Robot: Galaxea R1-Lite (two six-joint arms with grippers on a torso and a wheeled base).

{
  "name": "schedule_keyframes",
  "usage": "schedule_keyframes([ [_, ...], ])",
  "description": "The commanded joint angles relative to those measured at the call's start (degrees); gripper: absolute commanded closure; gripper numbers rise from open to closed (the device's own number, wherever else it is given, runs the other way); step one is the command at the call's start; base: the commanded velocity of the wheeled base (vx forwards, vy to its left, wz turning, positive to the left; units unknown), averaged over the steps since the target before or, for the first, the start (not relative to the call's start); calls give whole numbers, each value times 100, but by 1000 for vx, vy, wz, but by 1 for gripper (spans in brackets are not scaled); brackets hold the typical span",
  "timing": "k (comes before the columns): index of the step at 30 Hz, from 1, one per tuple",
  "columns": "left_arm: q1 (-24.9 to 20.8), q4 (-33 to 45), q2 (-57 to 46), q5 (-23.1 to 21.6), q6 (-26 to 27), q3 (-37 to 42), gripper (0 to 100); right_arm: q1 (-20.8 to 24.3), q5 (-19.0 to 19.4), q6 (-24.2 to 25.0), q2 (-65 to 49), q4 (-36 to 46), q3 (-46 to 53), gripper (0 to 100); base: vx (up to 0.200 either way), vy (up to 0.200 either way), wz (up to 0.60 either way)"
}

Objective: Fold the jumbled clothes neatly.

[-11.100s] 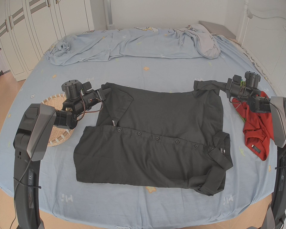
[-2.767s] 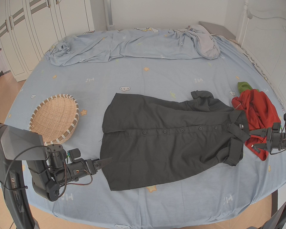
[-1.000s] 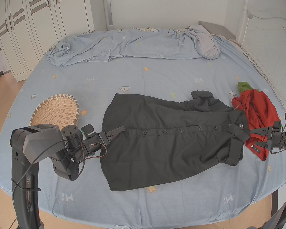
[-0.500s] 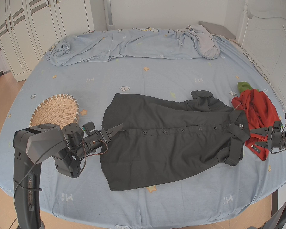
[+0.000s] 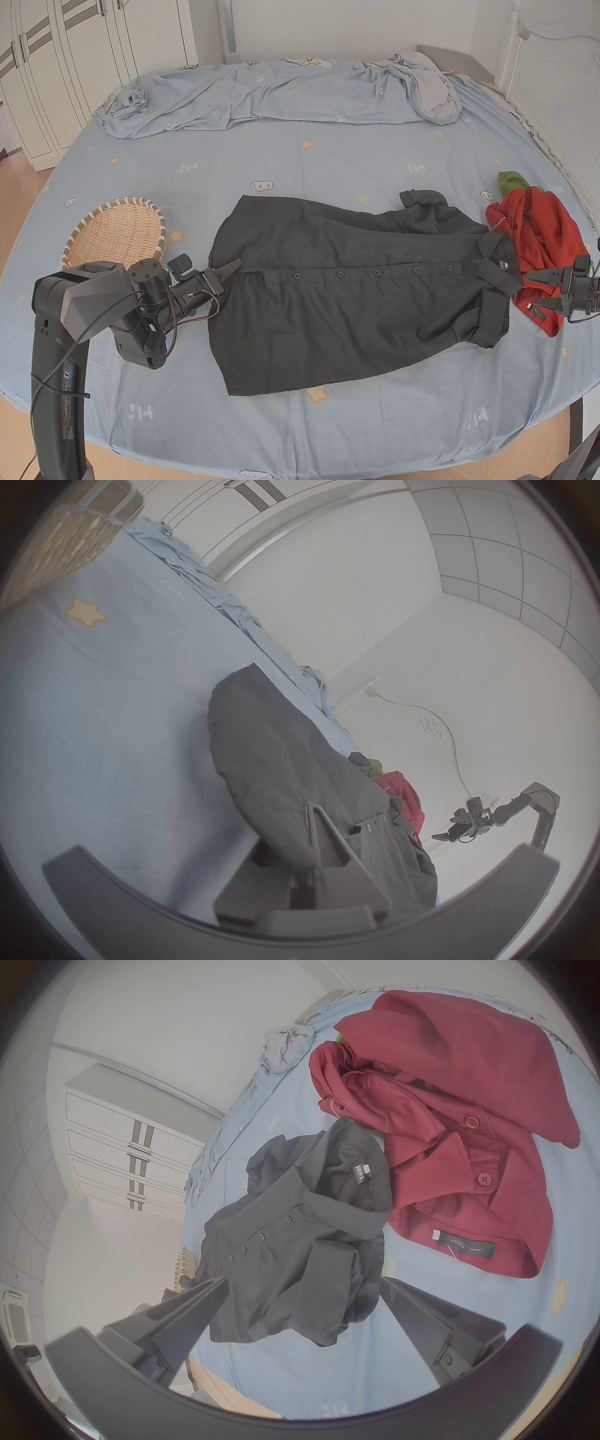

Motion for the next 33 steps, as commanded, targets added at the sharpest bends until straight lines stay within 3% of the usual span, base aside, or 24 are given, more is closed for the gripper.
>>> schedule_keyframes([
  [1, 239, -22, 32, 22, 25, -50, 100, 0, 5, -1, -32, -4, 12, 0, 0, 0, 0],
  [14, 880, -22, -407, 13, 588, 398, 100, 35, 5, -1, -50, -4, 29, 0, 0, 0, 0],
  [33, 1082, -30, -873, 22, 597, 732, 100, 53, 5, -1, -120, -4, 38, 0, 0, 0, 0],
])
